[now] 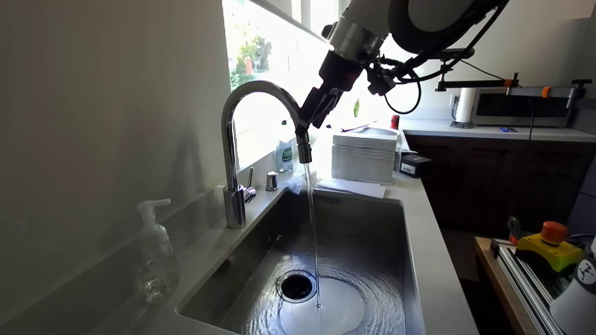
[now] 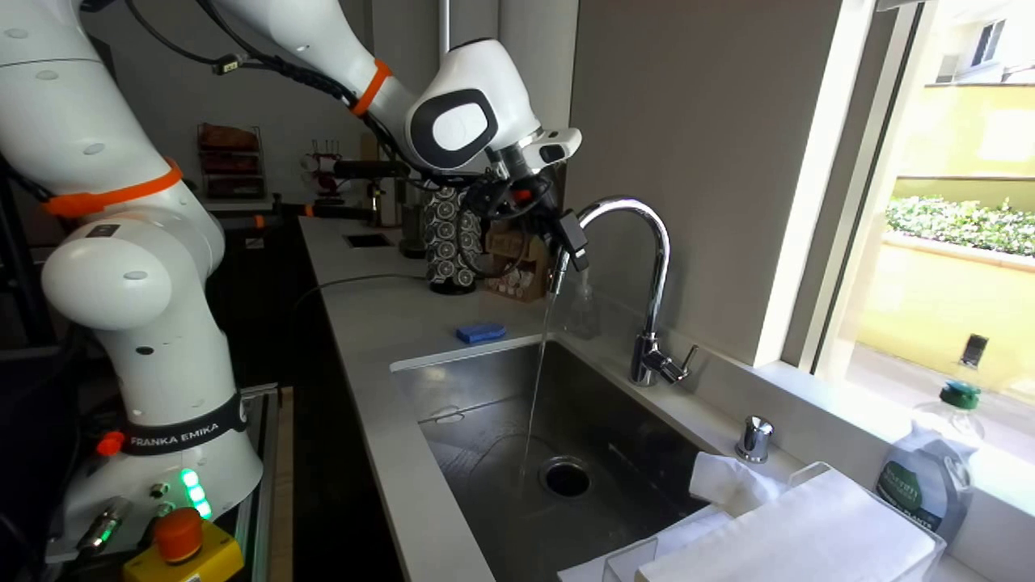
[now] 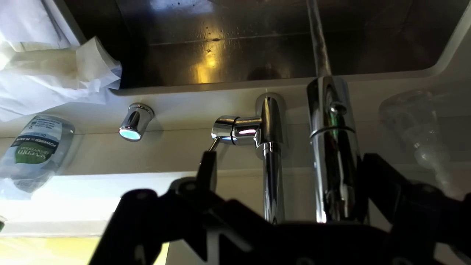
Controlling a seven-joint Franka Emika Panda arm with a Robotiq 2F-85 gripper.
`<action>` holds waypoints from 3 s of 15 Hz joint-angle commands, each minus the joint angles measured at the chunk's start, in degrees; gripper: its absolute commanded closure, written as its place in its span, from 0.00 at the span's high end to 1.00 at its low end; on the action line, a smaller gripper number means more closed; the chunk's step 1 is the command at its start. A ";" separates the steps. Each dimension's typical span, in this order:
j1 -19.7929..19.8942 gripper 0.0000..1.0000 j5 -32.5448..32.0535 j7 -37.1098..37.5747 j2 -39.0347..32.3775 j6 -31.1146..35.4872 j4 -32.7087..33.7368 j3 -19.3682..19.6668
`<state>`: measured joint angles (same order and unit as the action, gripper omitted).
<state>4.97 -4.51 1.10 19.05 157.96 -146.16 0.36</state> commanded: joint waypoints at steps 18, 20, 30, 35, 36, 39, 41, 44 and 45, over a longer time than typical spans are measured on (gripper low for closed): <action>4.25 1.00 -4.97 -8.19 -2.76 7.09 -1.63 5.76; 4.59 1.00 -5.05 -9.17 -3.04 7.54 -1.49 6.38; 8.60 1.00 -9.00 -11.49 -2.92 7.01 0.23 8.30; 8.62 1.00 -8.89 -12.52 -3.06 7.07 0.80 9.26; 8.63 1.00 -8.98 -12.43 -3.09 7.06 0.64 9.17; 5.56 1.00 -6.05 -14.51 -1.68 5.95 0.14 9.67; 3.53 1.00 -5.12 -15.88 0.19 3.26 0.31 9.46; 1.14 1.00 -4.72 -17.43 2.24 -0.78 0.63 9.11; 0.53 1.00 -4.52 -17.73 2.41 -1.24 0.59 9.13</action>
<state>8.18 -11.26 -13.84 19.04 160.84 -145.38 9.04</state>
